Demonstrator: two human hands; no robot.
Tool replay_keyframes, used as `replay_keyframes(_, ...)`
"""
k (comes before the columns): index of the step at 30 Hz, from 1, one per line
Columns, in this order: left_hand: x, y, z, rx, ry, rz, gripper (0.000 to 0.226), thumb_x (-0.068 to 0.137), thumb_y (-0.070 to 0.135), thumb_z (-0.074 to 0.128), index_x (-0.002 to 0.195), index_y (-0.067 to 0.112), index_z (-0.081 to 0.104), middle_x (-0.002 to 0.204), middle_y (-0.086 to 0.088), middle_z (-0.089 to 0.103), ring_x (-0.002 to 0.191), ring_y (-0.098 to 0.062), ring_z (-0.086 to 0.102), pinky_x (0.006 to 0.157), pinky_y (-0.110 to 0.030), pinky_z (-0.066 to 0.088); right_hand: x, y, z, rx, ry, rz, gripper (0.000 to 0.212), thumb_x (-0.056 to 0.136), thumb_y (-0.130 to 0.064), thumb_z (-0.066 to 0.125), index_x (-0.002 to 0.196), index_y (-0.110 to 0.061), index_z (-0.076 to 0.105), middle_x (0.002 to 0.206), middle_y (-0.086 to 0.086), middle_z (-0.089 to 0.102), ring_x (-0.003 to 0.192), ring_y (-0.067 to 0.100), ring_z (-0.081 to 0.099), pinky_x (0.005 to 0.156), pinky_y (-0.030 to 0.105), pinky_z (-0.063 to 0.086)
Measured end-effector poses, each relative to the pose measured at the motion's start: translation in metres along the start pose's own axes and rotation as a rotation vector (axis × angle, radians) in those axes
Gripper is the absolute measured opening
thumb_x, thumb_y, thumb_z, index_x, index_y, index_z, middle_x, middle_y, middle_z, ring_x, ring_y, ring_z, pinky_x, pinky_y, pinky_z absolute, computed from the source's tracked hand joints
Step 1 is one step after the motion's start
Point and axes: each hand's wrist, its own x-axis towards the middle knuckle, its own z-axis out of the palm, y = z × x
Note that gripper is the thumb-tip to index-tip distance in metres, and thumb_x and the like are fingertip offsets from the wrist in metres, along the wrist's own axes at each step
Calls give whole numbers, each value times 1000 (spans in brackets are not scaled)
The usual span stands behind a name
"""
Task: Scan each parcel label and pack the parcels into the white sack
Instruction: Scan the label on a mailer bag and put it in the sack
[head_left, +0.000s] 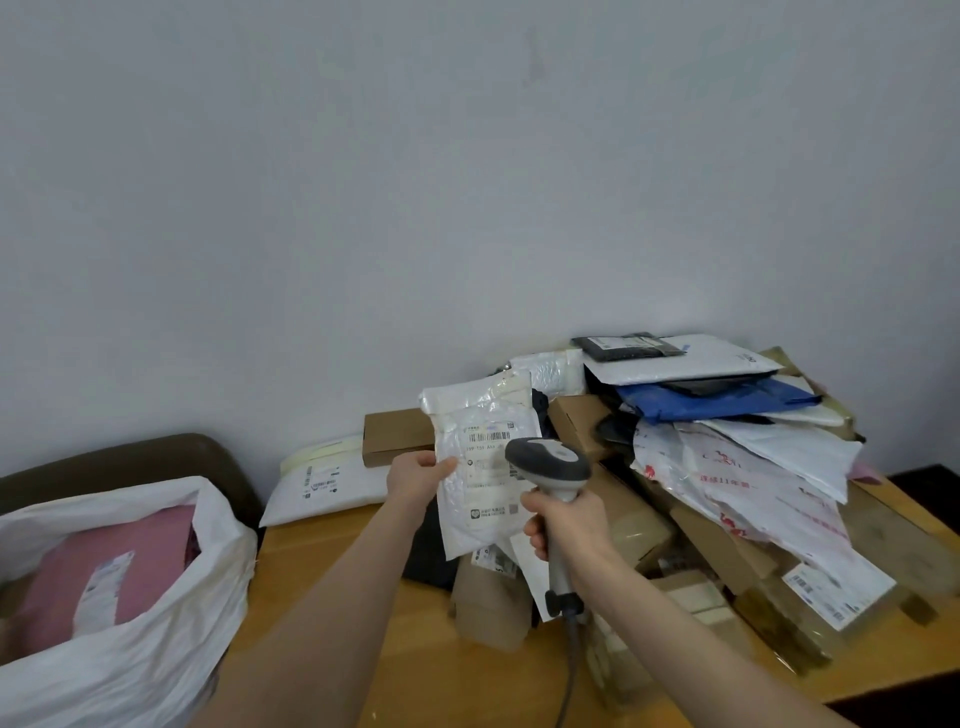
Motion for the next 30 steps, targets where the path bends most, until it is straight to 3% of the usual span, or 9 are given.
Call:
replay_keyframes(4, 1, -3, 2, 40, 11, -5, 7, 85, 16, 71, 87, 14, 65, 86, 0, 69, 79, -13, 65, 60, -24, 48, -8, 0, 3, -12, -4, 18, 6, 83, 0, 63, 79, 4, 61, 48, 8, 55, 39, 17, 45, 42, 26, 41)
replay_keyframes(12, 8, -9, 5, 50, 33, -7, 10, 86, 16, 70, 95, 14, 65, 90, -1, 67, 82, -14, 63, 67, -27, 49, -5, -2, 4, -5, 3, 50, 6, 82, 1, 61, 76, 3, 61, 47, 7, 52, 38, 16, 43, 41, 25, 39)
replay_keyframes(23, 10, -9, 7, 46, 54, -14, 9, 85, 16, 70, 86, 18, 62, 82, 4, 64, 73, -8, 59, 56, -21, 43, -3, -3, 2, -16, -1, 41, 11, 81, 2, 61, 70, 2, 60, 48, 8, 51, 36, 15, 43, 41, 25, 38)
replay_keyframes(30, 12, -12, -2, 45, 59, -18, 26, 86, 15, 70, 110, 8, 65, 88, 1, 64, 76, -11, 60, 60, -23, 46, -2, -2, 11, -6, -22, 50, 12, 80, 3, 61, 68, 1, 59, 44, 6, 49, 33, 15, 40, 37, 23, 36)
